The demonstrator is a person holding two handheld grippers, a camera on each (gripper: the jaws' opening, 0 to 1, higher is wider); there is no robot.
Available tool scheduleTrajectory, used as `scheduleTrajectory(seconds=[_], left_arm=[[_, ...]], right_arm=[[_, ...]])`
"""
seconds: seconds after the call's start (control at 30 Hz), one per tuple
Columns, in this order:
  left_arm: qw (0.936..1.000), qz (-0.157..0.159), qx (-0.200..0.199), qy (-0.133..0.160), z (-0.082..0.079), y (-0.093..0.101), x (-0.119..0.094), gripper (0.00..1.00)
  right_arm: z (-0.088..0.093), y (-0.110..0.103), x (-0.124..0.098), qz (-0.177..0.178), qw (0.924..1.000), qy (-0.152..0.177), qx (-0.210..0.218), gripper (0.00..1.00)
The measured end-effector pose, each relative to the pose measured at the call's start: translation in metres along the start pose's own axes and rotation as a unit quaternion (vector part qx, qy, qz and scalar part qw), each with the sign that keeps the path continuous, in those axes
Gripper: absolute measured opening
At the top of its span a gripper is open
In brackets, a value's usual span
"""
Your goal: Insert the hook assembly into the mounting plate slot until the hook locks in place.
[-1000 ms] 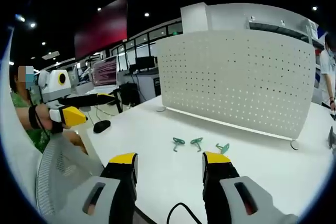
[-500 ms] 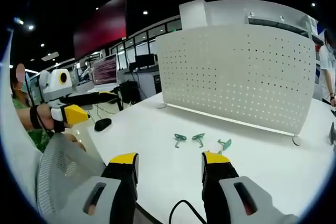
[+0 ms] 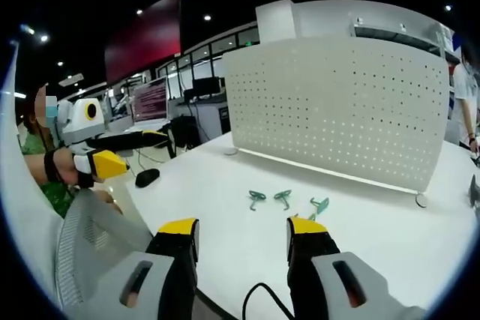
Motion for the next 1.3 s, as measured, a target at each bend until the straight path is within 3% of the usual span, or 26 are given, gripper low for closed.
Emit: scheduleTrajectory(seconds=[0.97,1.3], left_arm=[[0.9994,0.021,-0.020,-0.018,0.011,0.004,0.016,0.83],[0.9991,0.021,-0.023,-0.028,0.014,0.004,0.017,0.83]], right_arm=[[0.010,0.024,0.027,0.004,0.9992,-0.039,0.008,0.39],[0.017,0.031,0.037,0.014,0.9982,-0.047,0.033,0.37]])
Point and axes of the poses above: the point that each gripper's makers call its tool centre point, and the gripper's own axes: x roughly forward along the fingers, y roughly to its right, z roughly out of its underside, the point moved 5 cm from there along -x, roughly backward along the fingers, and after that the axes turned 3 degrees about y, right-handed, at the moved point
